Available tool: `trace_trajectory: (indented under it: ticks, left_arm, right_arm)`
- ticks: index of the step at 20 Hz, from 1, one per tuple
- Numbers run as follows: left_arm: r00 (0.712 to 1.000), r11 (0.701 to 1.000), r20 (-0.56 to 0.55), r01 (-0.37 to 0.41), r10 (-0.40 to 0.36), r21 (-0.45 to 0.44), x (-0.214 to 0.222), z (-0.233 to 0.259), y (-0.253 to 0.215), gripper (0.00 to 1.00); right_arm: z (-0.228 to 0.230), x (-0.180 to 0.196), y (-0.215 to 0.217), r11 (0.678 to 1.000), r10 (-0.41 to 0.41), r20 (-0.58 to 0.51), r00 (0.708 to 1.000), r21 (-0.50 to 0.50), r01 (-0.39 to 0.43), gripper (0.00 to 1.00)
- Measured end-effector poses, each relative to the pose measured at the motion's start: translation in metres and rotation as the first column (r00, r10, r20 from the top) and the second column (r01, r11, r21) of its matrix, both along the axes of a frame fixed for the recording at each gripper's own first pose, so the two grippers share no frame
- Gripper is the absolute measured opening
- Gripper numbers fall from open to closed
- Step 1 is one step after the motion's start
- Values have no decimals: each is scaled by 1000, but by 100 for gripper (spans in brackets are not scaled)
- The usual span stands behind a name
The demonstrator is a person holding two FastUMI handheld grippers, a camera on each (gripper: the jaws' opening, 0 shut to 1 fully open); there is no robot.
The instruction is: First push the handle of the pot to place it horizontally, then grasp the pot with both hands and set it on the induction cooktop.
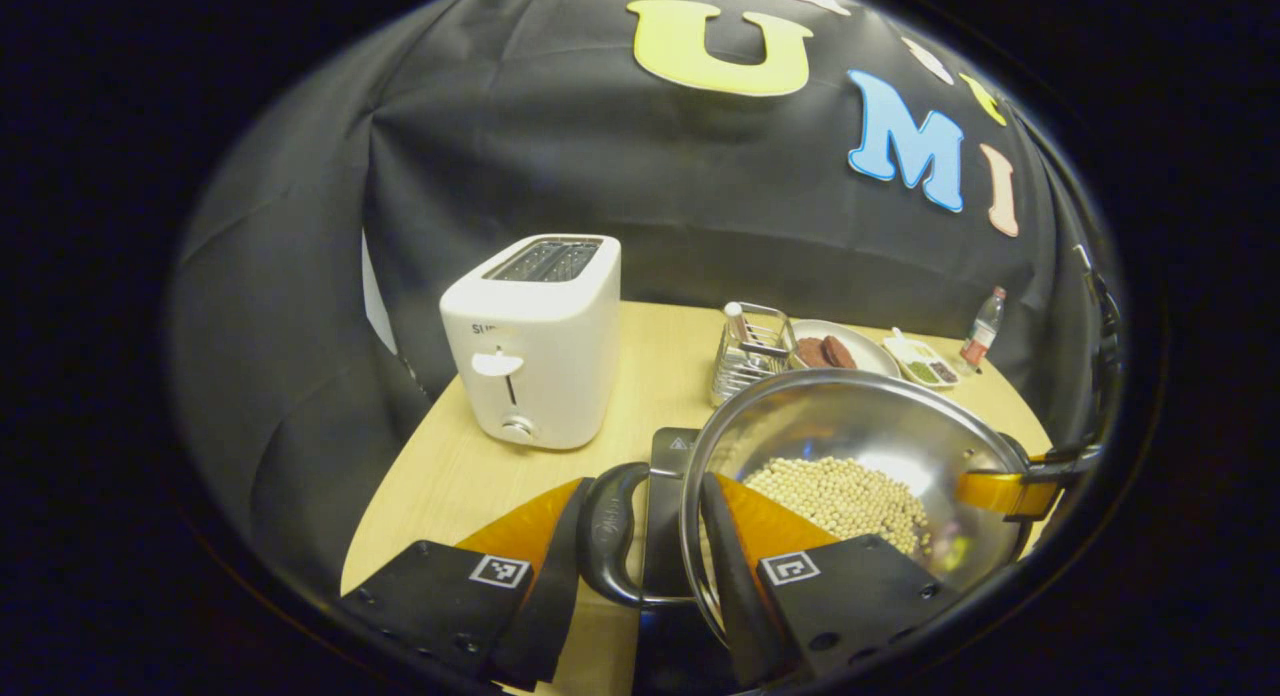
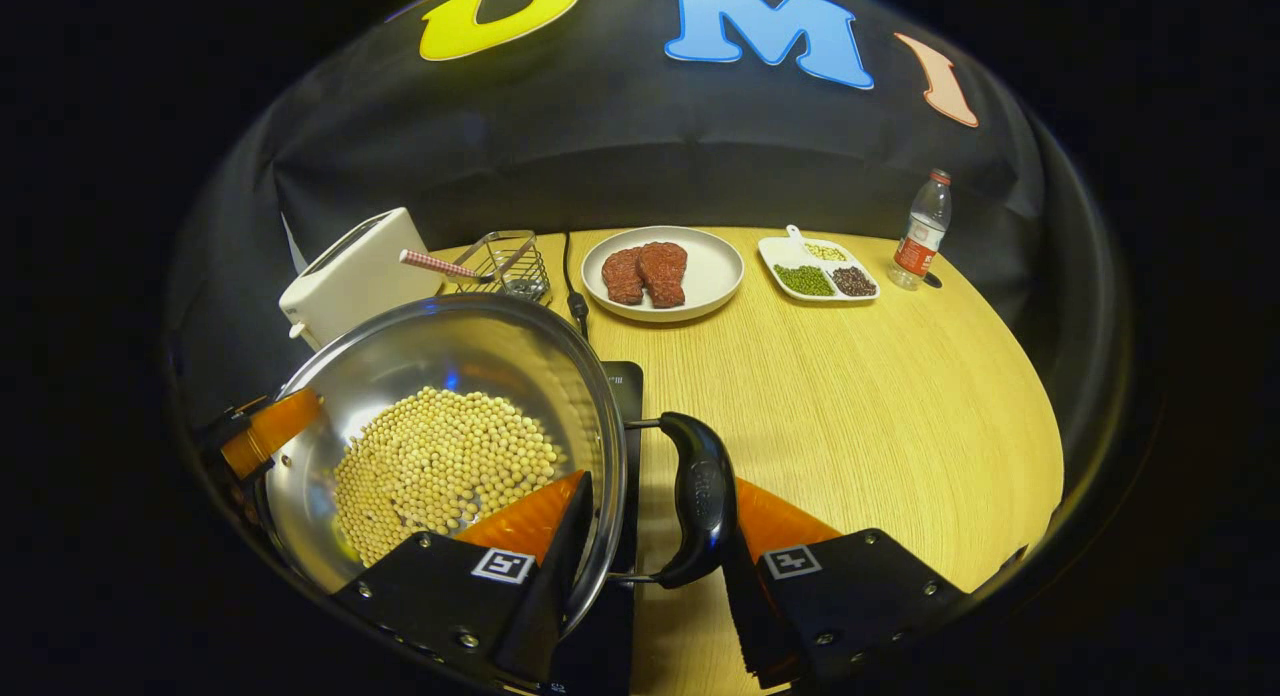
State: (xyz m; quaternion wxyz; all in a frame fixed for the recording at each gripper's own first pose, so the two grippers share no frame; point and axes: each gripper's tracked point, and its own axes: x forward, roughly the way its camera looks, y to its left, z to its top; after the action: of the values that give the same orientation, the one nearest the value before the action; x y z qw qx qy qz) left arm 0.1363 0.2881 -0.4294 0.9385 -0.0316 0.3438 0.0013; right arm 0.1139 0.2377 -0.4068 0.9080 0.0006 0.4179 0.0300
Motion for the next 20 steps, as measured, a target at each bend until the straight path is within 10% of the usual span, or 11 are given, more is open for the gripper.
trace_trajectory:
  ticks: [16, 20]
  left_arm:
    - [997, 998, 69, -24, 27, -56, 0, 4, 6, 70]
    - [990, 997, 129, -57, 63, -50, 6, 30, 13, 91]
  right_arm:
    - [0, -4, -1, 1000, 0, 32, 999, 7, 0, 70]
    - [9, -3, -4, 1000, -13, 68, 998, 6, 13, 74]
